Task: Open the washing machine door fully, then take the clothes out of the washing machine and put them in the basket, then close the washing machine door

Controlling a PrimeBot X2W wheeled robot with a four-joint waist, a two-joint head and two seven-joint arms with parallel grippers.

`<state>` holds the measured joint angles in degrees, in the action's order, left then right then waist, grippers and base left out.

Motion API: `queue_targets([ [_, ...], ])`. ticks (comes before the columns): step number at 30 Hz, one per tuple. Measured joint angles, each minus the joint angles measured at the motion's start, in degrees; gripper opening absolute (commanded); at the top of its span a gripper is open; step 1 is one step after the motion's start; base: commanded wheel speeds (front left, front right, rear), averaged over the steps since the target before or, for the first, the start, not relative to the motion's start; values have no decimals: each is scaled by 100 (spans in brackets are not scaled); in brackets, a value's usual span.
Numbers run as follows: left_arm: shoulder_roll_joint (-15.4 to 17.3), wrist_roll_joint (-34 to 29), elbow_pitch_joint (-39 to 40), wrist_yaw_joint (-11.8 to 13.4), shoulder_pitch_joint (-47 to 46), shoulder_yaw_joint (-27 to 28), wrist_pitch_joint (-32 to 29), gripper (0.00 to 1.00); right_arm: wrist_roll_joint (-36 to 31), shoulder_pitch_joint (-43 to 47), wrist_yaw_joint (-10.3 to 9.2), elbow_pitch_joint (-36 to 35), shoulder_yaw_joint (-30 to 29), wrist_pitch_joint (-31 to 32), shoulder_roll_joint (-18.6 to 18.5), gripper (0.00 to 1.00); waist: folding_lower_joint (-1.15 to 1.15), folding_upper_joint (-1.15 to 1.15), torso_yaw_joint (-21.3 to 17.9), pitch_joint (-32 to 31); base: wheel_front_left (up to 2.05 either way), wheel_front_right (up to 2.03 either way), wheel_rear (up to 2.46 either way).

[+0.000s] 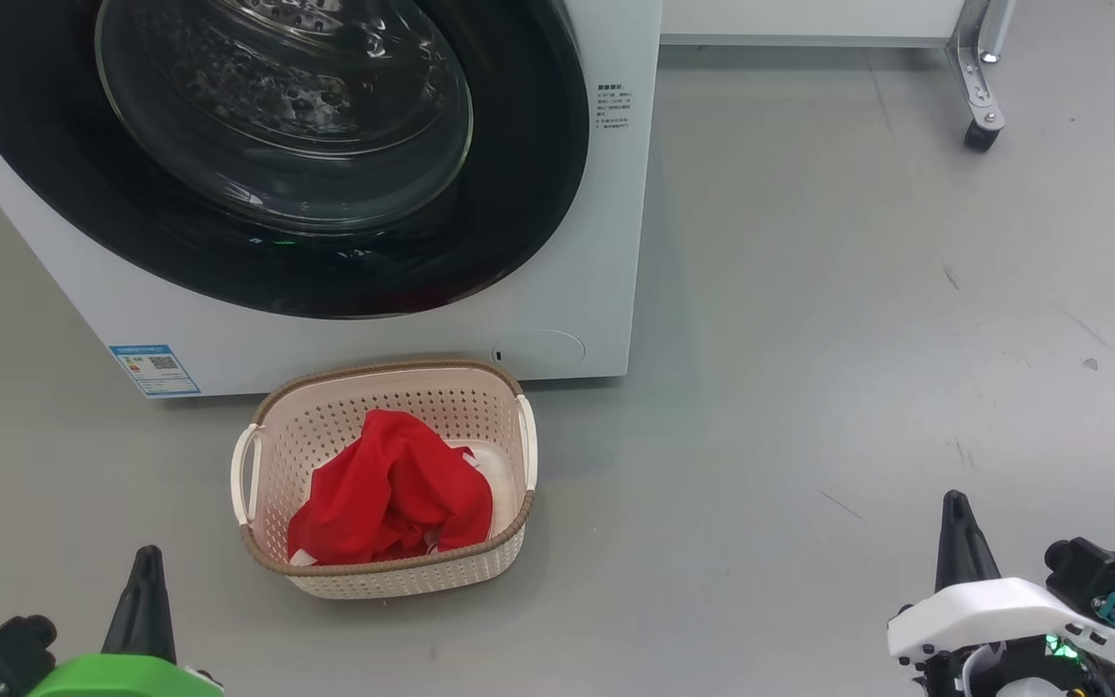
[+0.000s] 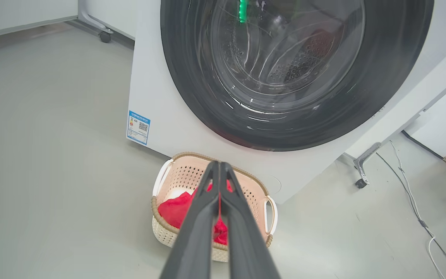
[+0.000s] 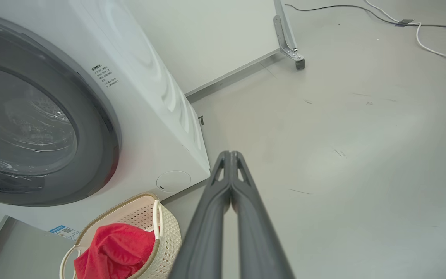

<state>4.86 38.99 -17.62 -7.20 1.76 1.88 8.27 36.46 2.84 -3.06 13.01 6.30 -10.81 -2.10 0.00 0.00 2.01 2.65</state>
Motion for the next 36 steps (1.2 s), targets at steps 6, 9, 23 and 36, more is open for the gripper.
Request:
queue_targets([
  [6,-25,403,7,0,-7,23,-121,0,457,-8,63,-2,-76,125,-35,0,0,0,-14,-19,0,0,0],
  [9,-34,621,12,0,-13,38,-178,0,704,-14,99,-1,-109,186,-49,0,0,0,-22,-28,0,0,0],
  [23,-79,1569,52,0,-127,112,-476,0,1794,-131,252,7,-272,409,-127,0,0,0,-58,-73,0,0,0],
  [36,-125,2444,90,0,-213,156,-724,0,2807,-220,419,42,-417,646,-170,0,0,0,-92,-115,0,0,0],
])
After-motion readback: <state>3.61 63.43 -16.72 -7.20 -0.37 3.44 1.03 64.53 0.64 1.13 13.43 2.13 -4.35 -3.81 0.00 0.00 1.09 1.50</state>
